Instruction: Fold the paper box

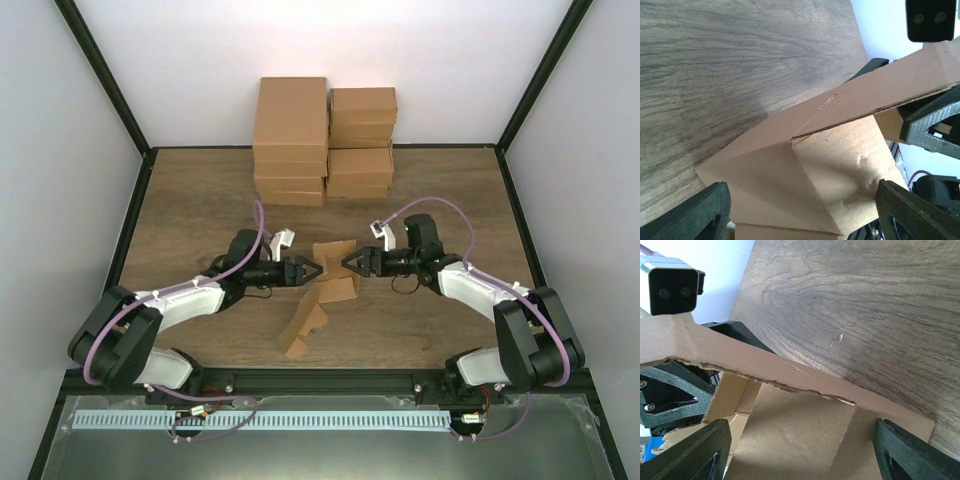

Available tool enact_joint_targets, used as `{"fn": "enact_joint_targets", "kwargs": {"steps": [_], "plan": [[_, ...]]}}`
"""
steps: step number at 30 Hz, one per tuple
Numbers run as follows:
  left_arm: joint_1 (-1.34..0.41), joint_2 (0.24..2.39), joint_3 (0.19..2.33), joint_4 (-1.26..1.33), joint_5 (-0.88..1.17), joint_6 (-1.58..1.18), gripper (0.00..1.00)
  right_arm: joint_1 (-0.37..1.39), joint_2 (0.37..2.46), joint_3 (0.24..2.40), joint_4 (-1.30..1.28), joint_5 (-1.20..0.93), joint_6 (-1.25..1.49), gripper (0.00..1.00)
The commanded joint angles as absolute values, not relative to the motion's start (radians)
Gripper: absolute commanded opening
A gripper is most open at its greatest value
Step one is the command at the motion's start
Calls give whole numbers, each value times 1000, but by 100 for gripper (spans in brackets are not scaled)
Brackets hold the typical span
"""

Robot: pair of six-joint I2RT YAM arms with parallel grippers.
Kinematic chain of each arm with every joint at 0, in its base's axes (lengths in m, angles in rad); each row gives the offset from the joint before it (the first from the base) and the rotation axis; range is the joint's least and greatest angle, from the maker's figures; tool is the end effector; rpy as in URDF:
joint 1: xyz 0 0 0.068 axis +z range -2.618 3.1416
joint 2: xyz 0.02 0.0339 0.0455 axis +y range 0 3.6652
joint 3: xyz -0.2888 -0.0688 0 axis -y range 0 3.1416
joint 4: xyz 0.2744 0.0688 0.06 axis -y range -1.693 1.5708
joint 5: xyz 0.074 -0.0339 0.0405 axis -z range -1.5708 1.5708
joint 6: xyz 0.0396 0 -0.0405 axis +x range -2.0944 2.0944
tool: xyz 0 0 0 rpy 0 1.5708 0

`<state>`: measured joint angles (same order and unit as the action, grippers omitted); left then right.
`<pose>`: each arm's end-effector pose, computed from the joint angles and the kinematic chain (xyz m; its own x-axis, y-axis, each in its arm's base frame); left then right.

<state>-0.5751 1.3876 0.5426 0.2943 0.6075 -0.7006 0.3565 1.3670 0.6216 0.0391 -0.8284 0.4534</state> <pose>0.2270 -0.1741 0.1763 -0.8867 -0.0560 -0.4589 0.3704 0.5079 -0.7777 0.2527 0.1253 0.1889 -0.8802 -0.0118 -0.4744 -0.4179 0.4929 0.7631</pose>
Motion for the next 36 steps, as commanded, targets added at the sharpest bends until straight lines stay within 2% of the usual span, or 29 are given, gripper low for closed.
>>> {"fn": "enact_joint_targets", "kwargs": {"steps": [1,10,13,17,26,28,36], "plan": [[-581,1422,574,323,606,-693,82,347,1346,632,44,-853,440,81],[-583,1459,581,296,591,-686,81,348,1326,644,14,-846,428,81],[-583,1461,580,289,588,-681,81,348,1299,663,-24,-805,410,82],[-583,1463,583,288,588,-680,80,347,1236,660,-43,-736,404,89],[-584,1476,584,293,592,-680,80,339,1133,653,-81,-601,416,90],[-583,1476,584,293,592,-679,80,335,1112,643,-80,-556,425,88],[-584,1476,586,292,596,-678,81,326,1128,580,-28,-563,448,69]]}}
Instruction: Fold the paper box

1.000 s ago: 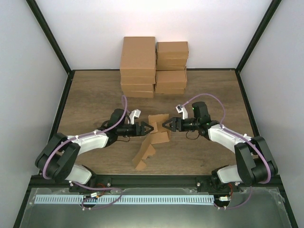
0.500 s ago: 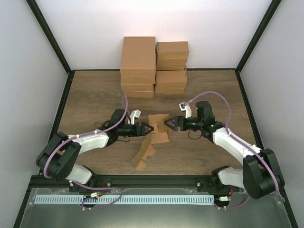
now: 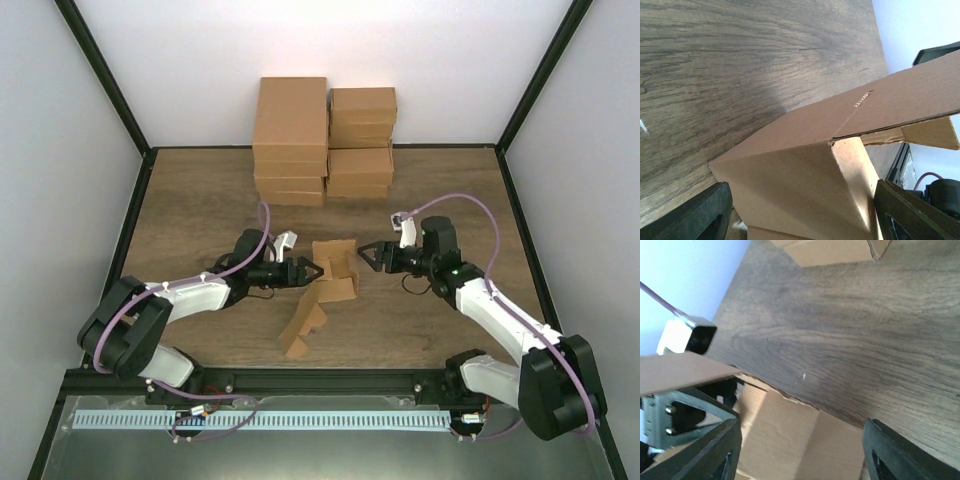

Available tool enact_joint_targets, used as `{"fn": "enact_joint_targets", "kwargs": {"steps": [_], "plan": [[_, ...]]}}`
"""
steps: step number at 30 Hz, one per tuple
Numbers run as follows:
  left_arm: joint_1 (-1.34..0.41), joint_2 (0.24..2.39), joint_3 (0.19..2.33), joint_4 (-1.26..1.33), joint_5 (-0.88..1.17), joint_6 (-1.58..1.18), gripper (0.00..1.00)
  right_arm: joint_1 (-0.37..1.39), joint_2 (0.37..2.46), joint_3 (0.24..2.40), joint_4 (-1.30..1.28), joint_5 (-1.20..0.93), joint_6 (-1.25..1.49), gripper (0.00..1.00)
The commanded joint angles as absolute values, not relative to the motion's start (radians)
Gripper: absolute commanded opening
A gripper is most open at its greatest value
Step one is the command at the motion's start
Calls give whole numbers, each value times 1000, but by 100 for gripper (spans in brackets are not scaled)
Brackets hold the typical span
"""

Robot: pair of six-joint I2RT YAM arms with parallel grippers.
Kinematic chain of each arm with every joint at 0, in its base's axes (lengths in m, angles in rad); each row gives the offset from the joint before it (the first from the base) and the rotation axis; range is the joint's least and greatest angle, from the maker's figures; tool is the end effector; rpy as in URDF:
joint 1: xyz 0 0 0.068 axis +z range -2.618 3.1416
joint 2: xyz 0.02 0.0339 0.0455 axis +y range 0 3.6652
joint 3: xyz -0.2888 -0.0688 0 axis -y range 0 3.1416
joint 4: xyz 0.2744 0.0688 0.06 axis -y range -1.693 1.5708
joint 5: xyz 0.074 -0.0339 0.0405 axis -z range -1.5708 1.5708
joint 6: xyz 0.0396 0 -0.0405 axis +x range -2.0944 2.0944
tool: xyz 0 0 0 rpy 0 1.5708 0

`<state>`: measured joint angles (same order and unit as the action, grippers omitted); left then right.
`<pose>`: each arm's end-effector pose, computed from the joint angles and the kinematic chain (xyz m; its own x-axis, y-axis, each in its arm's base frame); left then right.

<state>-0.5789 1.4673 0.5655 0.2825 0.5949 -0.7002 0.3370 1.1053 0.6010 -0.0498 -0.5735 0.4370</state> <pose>0.2343 -0.1796 0.1607 -0.9097 -0.0430 -0.4131 0.3255 0.5439 -0.7735 0.2296 0.1032 0.2351 -0.7518 0.1133 -0.6496 -0.4360 0.6537 0.6186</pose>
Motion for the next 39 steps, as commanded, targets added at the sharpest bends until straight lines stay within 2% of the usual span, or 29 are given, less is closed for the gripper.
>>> {"fn": "enact_joint_targets", "kwargs": {"steps": [1,9,20,25,39], "plan": [[-584,1474,586,291,598,-678,80,326,1135,574,-19,-575,453,66],[-587,1476,587,293,600,-676,80,325,1240,533,82,-745,478,48],[-594,1480,593,287,600,-673,80,325,1346,547,80,-785,442,44],[-594,1485,595,284,600,-670,80,327,1367,554,57,-763,426,38],[-602,1508,601,283,595,-663,80,328,1359,573,17,-727,407,40]]}}
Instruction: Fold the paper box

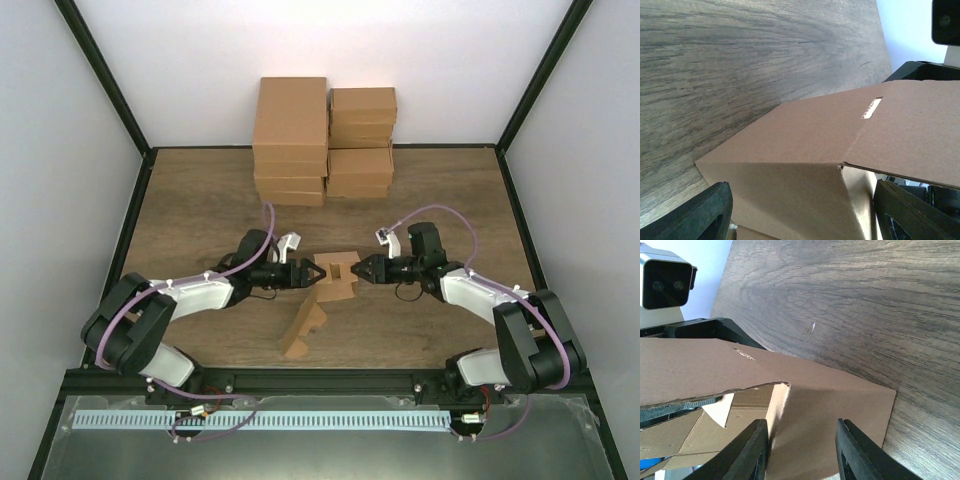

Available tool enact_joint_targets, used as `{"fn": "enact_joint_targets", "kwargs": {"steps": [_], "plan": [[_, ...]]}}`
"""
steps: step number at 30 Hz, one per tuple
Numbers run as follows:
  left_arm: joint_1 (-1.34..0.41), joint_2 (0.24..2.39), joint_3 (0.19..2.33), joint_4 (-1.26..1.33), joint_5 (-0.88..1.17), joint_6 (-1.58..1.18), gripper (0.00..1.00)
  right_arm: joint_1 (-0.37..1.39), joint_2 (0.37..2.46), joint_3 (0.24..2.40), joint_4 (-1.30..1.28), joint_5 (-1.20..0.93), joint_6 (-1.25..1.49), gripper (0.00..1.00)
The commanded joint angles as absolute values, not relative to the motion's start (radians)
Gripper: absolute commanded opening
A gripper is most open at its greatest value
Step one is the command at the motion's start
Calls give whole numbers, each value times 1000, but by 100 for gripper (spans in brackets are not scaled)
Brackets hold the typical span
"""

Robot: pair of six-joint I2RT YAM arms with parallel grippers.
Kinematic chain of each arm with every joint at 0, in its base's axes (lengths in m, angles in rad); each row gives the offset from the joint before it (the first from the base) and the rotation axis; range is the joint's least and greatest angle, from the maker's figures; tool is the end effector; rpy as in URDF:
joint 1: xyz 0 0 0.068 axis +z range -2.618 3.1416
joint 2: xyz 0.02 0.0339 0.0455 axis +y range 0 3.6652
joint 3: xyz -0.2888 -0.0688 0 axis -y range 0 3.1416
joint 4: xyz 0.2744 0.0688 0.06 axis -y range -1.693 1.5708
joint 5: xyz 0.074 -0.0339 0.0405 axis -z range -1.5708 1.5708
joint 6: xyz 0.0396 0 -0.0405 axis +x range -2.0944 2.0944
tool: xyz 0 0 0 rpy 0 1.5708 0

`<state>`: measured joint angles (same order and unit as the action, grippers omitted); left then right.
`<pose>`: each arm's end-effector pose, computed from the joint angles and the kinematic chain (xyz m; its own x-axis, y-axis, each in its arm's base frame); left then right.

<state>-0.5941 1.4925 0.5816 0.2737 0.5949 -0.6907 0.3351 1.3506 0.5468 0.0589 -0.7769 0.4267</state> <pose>0.2352 -0.1857 0.1579 -0.9132 -0.0199 -0.4071 0.3310 0.5468 -0.7691 0.2418 0.1136 0.1701 -0.8813 0.0056 -0.4725 -0.3916 0.5510 0.7369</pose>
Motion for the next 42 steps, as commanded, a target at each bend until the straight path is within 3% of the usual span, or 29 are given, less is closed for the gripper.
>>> {"fn": "enact_joint_targets", "kwargs": {"steps": [1,18,42], "plan": [[-603,1510,601,281,595,-663,80,327,1362,572,19,-729,408,40],[-606,1449,636,186,573,-624,80,327,1280,630,-60,-706,383,46],[-606,1409,635,138,559,-588,80,328,1071,913,-295,-434,298,49]]}}
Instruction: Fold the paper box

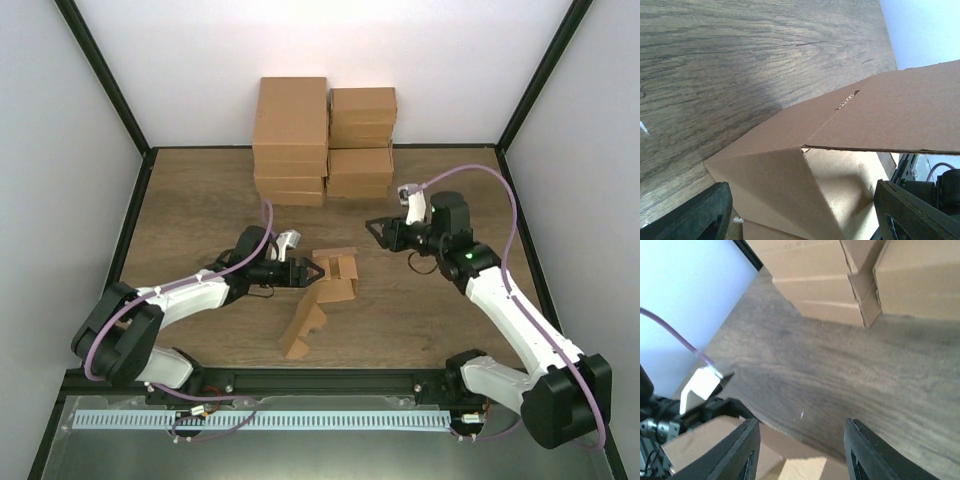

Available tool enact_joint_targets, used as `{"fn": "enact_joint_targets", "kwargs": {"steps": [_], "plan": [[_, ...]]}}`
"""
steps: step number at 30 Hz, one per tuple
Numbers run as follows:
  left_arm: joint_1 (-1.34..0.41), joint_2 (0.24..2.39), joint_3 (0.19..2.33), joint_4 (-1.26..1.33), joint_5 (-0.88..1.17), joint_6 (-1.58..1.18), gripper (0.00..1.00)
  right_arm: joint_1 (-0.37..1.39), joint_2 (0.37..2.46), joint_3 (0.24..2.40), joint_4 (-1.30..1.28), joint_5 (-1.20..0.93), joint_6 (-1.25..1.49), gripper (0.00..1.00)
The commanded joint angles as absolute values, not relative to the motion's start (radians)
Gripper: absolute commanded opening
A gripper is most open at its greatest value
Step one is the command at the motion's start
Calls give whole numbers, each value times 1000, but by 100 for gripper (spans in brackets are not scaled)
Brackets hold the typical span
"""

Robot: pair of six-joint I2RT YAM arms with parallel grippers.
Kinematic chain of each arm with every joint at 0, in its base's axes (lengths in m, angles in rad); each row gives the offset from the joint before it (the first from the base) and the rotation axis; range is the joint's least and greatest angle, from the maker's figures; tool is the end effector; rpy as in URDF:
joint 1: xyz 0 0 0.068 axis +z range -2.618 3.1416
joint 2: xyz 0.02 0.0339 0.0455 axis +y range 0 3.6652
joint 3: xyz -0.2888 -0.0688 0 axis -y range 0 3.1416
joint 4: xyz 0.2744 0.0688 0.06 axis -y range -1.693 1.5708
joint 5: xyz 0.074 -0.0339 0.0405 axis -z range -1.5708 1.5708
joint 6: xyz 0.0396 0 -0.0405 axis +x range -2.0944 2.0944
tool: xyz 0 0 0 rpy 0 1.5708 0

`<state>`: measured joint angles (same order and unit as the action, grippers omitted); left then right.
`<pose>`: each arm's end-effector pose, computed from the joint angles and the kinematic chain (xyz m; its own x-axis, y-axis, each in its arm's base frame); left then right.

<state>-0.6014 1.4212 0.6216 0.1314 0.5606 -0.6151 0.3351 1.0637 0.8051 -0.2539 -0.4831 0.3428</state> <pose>0.2319 -0.1846 0.1775 -0.8923 0.0196 -0.4510 0.3776 0.5798 -0.7220 0.2352 0.1014 0.3003 -0.6625 0.0845 -0.7442 -0.4787 0.7165 0.5075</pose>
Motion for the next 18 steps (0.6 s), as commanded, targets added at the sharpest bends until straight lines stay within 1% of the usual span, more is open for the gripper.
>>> {"fn": "enact_joint_targets", "kwargs": {"steps": [1,3,7,15,18], "plan": [[-606,1410,635,139,561,-588,80,327,1082,936,-297,-450,285,50],[-606,1412,637,139,563,-586,80,327,1116,984,-295,-512,257,53],[-606,1415,637,137,566,-581,80,334,1213,1098,-327,-594,211,54],[-606,1422,640,134,568,-578,80,407,1440,1355,-440,-612,71,57],[-606,1427,641,138,566,-581,80,461,1542,1449,-534,-559,22,57]]}}
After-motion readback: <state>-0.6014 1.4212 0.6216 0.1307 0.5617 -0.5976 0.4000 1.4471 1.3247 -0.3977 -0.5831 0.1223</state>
